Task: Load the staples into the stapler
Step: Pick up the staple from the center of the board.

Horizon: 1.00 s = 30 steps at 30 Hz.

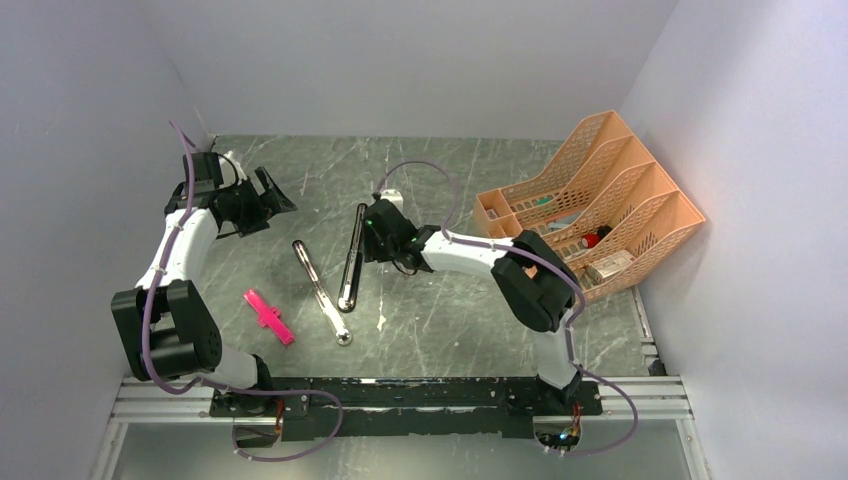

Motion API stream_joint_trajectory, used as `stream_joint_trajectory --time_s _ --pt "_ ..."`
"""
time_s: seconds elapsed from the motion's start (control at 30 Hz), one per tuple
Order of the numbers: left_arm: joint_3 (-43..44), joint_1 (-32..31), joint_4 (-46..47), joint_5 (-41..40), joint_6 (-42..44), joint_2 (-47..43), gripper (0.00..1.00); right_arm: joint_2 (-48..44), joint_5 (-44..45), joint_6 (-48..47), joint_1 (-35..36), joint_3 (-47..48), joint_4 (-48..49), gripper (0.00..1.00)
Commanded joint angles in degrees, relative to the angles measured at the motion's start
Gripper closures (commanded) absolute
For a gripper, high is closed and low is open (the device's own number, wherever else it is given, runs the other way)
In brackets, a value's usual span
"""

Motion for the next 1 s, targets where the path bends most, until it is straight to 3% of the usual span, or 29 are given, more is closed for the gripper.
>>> stream_joint_trajectory --time_s 0.0,0.5,0.97 --pt "-0.1 0.6 1.2 2.1 0.4 0.1 0.10 1.6 6.7 2.8 -0.2 2.8 -3.7 0.48" --pt "-0.1 0.6 1.3 2.4 0.4 0.1 0.11 9.2 6.6 0.6 0.5 8.4 -7.5 0.47" --pt "-0.2 0.5 1.3 2.4 0.4 -0.2 0.11 12.3 7.9 -3.3 2.2 11.3 -16.7 0.68"
